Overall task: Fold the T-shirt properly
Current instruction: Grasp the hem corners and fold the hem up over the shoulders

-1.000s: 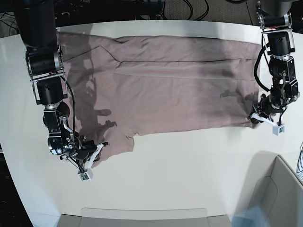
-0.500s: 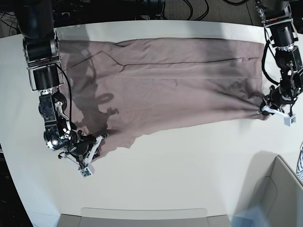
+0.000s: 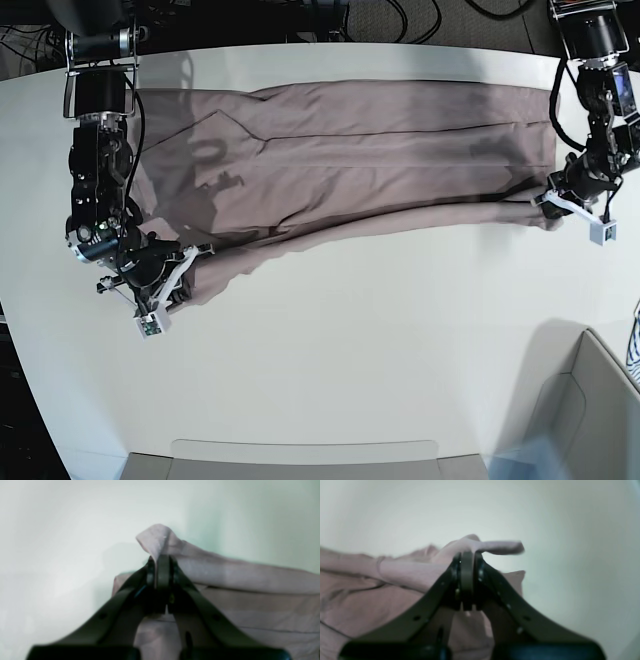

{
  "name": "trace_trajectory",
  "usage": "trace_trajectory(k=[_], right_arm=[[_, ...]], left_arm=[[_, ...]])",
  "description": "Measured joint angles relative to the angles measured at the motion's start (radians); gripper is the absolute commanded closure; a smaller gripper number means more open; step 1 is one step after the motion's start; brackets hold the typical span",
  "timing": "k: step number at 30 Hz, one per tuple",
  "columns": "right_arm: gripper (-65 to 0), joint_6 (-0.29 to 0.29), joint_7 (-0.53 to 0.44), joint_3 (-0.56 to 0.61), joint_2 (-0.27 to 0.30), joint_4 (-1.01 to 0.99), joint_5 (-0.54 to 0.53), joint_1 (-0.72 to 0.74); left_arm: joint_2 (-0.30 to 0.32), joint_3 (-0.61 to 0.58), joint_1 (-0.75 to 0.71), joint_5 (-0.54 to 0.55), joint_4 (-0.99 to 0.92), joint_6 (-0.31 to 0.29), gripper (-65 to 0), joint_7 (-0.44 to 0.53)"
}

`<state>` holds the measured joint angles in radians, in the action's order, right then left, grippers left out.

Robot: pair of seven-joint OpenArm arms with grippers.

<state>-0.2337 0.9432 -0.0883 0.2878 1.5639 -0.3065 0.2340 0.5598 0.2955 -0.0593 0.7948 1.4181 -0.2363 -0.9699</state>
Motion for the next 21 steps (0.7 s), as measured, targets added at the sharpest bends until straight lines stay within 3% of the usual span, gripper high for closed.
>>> trace_trajectory(k=[6,12,16,21], right_arm=[[0.0,0.001,0.006,-0.069,0.002,0.132,0.000,-0.114],[0.0,-0.002,0.089,-0.122,0.014,0.261,-0.002,-0.217],[0.0,-0.002,0.099,-0.142,0.016,0.334,-0.002,-0.287],[0.0,-0.002,0.096,-0.166,0.013,0.402,-0.013,-0.370]], left_arm=[[0.002,0.000,-0.069,-0.001,0.074,-0.002,0.0,0.001],[0.002,0.003,-0.128,0.000,0.148,-0.002,0.0,-0.001],[0.000,0.063,-0.161,0.014,0.166,-0.004,0.0,-0.005],[-0.027,0.134,-0.173,0.002,0.166,-0.004,0.0,-0.081]])
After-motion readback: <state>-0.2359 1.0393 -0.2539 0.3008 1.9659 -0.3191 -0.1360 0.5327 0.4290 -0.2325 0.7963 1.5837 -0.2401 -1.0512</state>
